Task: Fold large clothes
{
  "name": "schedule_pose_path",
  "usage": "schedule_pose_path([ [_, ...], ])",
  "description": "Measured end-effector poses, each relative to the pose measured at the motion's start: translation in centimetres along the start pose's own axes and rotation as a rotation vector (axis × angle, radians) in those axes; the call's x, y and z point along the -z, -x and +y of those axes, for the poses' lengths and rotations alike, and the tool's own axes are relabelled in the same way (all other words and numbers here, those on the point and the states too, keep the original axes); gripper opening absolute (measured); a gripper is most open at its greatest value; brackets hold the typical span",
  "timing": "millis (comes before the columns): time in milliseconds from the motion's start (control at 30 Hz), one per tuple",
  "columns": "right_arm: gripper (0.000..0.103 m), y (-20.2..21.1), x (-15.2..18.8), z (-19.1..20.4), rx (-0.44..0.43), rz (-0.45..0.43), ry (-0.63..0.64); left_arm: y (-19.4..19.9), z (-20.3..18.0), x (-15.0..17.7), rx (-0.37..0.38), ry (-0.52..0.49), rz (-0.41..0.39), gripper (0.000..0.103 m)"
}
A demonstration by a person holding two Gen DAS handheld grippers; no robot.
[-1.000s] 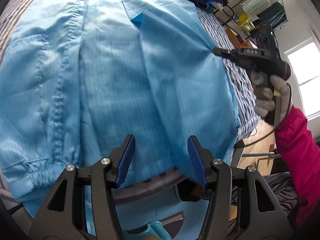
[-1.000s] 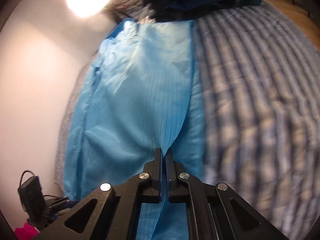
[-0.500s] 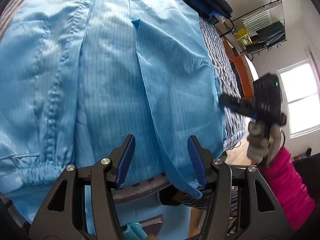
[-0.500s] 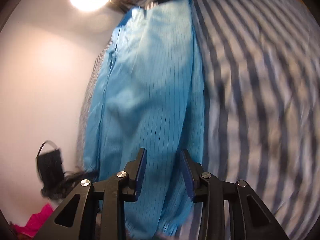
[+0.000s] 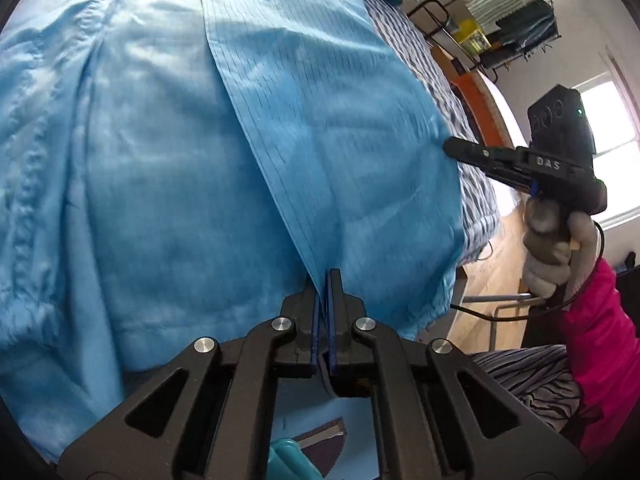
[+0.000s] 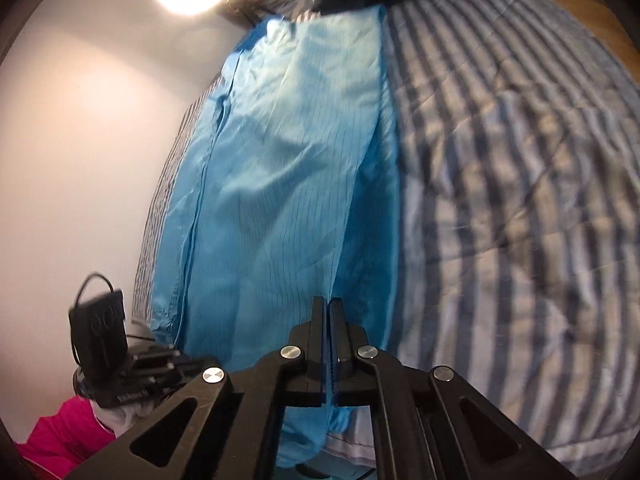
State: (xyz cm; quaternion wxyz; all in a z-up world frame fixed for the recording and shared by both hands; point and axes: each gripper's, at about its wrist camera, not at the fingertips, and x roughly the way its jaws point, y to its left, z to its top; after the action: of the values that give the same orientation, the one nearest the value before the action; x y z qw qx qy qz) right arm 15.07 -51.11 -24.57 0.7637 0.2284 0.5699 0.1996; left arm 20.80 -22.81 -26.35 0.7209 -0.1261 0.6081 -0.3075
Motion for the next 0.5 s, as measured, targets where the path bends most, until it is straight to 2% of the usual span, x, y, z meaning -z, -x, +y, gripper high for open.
schedule_pose_path([
  [100,0.0,-1.2,0.2,-1.0,0.019,0.049,-0.026,-0.2,-0.6,0.2,0.001,-0.019,0.009,0.001],
  [167,0.0,-2.1,0.4,-1.3,0.066,0.085,-0.027,0.2,-1.2,0.1,-0.011,-0.047,0.006,0.001],
  [267,0.005,-1.8,0.1,-1.0,0.042,0.078,-0.017,1.1,-2.3,0.4,-0.031,-0.095,0.004,0.001],
  [300,0.012,-1.4,-0.1,-0.7,0.043,0.058,0.001,1.5,-2.3,0.5,-0.041,-0.093,0.002,0.001],
  [333,0.029,-0.9,-0.3,-0.5,0.047,0.03,0.017,1.8,-2.3,0.4,-0.045,-0.094,0.001,0.001],
  [367,0.042,-0.5,-0.4,-0.6,0.041,0.014,0.02,2.4,-2.2,0.5,-0.045,-0.095,-0.009,0.001],
  [500,0.042,-0.1,-0.5,-2.2,0.01,0.006,-0.021,4.7,-1.4,0.5,-0.055,-0.079,-0.07,0.001],
])
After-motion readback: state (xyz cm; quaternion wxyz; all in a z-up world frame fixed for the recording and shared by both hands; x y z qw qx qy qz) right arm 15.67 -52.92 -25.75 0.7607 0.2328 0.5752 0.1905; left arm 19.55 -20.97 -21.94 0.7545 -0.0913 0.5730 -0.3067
